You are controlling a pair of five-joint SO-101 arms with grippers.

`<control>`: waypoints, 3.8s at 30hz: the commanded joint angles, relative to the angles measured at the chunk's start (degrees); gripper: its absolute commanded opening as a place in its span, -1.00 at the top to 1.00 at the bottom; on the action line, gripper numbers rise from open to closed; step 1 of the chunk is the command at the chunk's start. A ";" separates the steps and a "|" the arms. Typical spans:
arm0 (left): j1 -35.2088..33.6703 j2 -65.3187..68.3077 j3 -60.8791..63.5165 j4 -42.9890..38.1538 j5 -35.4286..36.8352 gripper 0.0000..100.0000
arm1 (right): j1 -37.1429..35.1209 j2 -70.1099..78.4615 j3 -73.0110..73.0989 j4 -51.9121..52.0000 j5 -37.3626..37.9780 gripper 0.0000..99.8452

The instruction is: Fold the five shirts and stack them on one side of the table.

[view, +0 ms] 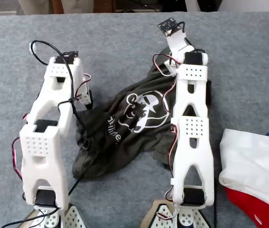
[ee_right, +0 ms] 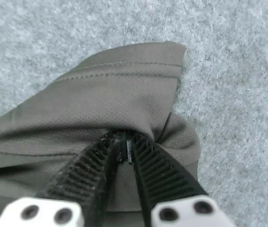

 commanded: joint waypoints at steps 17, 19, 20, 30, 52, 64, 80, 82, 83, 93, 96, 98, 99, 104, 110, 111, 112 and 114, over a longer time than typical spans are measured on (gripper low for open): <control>1.41 2.42 -7.91 13.01 -0.53 0.64 | 0.13 -0.31 -3.12 -1.05 0.44 0.98; 1.41 2.68 -6.51 10.73 -0.44 0.64 | 0.04 -0.31 -3.12 -1.05 0.44 0.98; 1.41 3.12 -6.07 9.58 0.35 0.64 | 0.04 -0.31 -3.12 -1.05 0.44 0.98; 0.97 5.85 -13.80 7.74 12.13 0.96 | 0.04 -0.31 -3.12 -1.05 0.44 0.98; 0.00 5.58 -33.76 -1.49 7.82 0.93 | 0.04 -0.31 -3.12 -1.05 0.44 0.99; -2.46 -0.22 -21.27 13.89 -1.23 0.54 | 0.04 -0.31 -3.12 -1.05 0.44 0.98; 0.00 6.37 -19.96 10.90 10.20 0.55 | 0.04 -0.22 -3.12 -1.05 0.44 0.98; -0.18 9.19 -21.19 11.08 12.40 0.55 | 0.04 -0.22 -3.12 -1.05 0.44 0.98; -0.26 10.42 -21.71 11.16 12.66 0.55 | 0.04 -0.22 -3.12 -1.05 0.44 0.98; -2.11 13.14 -29.01 11.08 20.48 0.66 | 0.04 -0.22 -3.12 -1.05 0.44 0.98; -2.20 13.67 -34.46 10.99 22.59 0.91 | 0.04 -0.22 -3.12 -1.05 0.44 0.99; -2.29 13.76 -37.19 10.64 25.41 0.95 | 0.04 -0.22 -3.12 -1.05 0.44 0.99; -2.11 13.76 -38.15 9.85 26.46 0.94 | 0.04 -0.22 -3.12 -1.05 0.44 0.99; -1.58 13.67 -43.25 3.96 27.16 0.96 | 0.04 -0.22 -3.12 -1.05 0.44 0.99; -1.76 13.76 -47.74 -7.47 25.41 0.96 | 0.04 -0.22 -3.12 -1.05 0.44 0.99; -1.85 13.76 -46.95 -9.32 23.56 0.96 | 0.04 -0.22 -3.12 -1.05 0.44 0.99; -1.85 13.76 -45.63 -10.64 21.98 0.96 | 0.04 -0.22 -3.12 -1.05 0.44 0.99; -1.58 13.76 -41.76 -11.87 19.96 0.96 | 0.04 -0.22 -3.12 -1.05 0.44 0.99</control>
